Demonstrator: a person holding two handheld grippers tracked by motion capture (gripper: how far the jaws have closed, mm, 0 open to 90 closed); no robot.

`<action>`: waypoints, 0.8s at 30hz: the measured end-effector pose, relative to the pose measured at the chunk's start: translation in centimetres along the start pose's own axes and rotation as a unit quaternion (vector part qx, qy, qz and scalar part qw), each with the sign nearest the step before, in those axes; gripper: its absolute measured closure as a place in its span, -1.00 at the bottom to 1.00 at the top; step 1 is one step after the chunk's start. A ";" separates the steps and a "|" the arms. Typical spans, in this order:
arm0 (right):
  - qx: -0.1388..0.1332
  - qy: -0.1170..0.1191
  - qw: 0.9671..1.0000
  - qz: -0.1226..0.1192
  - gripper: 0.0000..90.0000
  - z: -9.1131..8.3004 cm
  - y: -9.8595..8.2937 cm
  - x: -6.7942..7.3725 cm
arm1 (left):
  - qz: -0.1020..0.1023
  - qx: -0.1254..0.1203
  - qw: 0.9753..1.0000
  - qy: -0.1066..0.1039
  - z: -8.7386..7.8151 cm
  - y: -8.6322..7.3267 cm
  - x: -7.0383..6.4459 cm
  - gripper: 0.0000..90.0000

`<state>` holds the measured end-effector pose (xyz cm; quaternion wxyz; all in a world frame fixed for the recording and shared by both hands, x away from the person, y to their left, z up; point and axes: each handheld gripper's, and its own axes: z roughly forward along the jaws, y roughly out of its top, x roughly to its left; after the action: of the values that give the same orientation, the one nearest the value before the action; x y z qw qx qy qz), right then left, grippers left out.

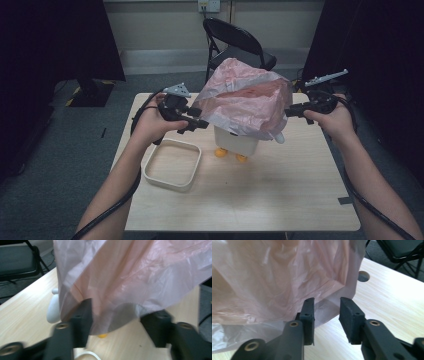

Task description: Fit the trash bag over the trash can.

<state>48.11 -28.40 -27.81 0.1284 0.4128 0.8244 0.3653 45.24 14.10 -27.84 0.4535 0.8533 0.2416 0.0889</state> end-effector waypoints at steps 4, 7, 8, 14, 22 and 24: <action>-0.008 -0.006 1.000 -0.003 0.34 -0.9 0.4 0.1 | 0.000 0.002 1.000 -0.002 -1.6 0.0 0.2 -0.33; -0.019 -0.009 1.000 -0.004 0.29 -1.4 0.8 0.0 | -0.003 -0.009 1.000 0.000 -2.7 0.1 0.4 -0.40; -0.021 -0.007 1.000 -0.004 0.29 -1.6 1.0 0.1 | -0.010 -0.017 1.000 0.010 -3.0 0.2 0.5 -0.41; -0.037 -0.014 0.999 -0.009 0.21 -1.8 2.4 0.1 | -0.023 -0.032 0.999 0.025 -3.3 1.0 1.3 -0.42; -0.050 -0.024 0.998 -0.028 0.15 -2.3 4.8 0.5 | -0.014 -0.051 0.997 0.057 -2.0 2.9 2.0 -0.33; -0.054 -0.024 0.998 -0.033 0.13 -2.6 5.3 0.4 | -0.012 -0.052 0.997 0.059 -1.8 3.3 2.0 -0.29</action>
<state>49.63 -27.26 -22.15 0.1825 0.3868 0.8132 0.3946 47.43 14.85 -24.26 0.4831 0.8190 0.2728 0.1463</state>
